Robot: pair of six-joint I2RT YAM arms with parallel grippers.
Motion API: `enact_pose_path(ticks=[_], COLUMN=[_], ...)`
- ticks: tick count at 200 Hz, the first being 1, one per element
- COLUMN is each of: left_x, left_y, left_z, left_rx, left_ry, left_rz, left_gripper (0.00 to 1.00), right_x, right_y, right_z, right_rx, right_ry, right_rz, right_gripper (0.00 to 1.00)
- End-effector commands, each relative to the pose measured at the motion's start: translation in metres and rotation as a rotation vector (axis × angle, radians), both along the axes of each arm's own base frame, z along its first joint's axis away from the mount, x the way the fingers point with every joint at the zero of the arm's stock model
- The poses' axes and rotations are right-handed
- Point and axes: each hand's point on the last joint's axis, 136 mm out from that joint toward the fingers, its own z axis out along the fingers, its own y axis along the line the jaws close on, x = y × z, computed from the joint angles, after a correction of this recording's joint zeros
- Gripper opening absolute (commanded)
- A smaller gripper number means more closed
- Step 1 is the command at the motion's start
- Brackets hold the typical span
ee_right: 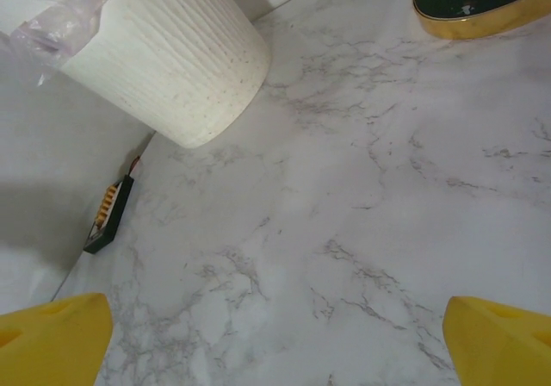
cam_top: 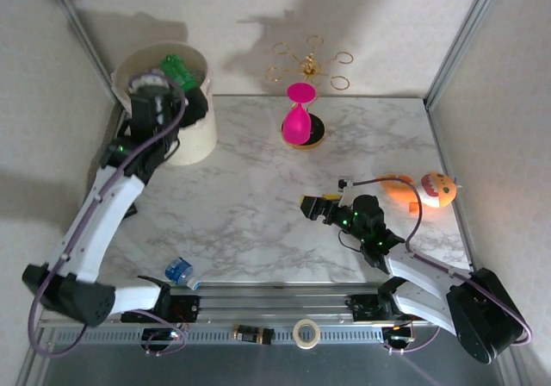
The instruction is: Put the plastic bottles in the bin
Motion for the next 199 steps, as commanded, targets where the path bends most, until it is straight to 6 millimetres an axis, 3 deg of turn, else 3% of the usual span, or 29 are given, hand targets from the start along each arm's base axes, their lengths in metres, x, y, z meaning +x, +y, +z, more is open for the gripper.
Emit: enact_pose_path(ticks=[1,46,70,115,180,183,199], left_x=[-0.039,-0.116,-0.145,-0.171,-0.199,-0.201,-0.210], left_y=[0.023,0.061,0.072,0.069,0.061,0.061,0.065], left_z=[-0.031,-0.087,-0.135,-0.210,-0.285,-0.287,-0.297], left_rx=[-0.058,-0.170,-0.148,-0.164,-0.195,-0.193,-0.157], left_ry=[0.041,0.122,0.276,0.493,0.696,0.707,0.763], left_rz=[0.149,0.324,0.399,0.449,0.481,0.483,0.497], left_gripper=[1.00,1.00,1.00,0.99,0.99,1.00,0.99], right_x=[0.007,0.009,0.007,0.005,0.007,0.002,0.000], right_y=[0.010,0.016,0.015,0.015,0.009,0.006,0.004], right_z=[0.021,0.016,0.009,-0.002,0.000,-0.012,-0.016], right_rx=[0.022,0.012,0.028,0.028,0.011,-0.003,-0.009], right_ry=[-0.069,-0.058,-0.042,-0.016,-0.032,-0.008,-0.002], right_rz=[0.026,0.047,0.041,0.039,0.013,0.012,0.007], right_gripper=[0.99,0.99,0.99,0.99,0.99,0.99,0.99])
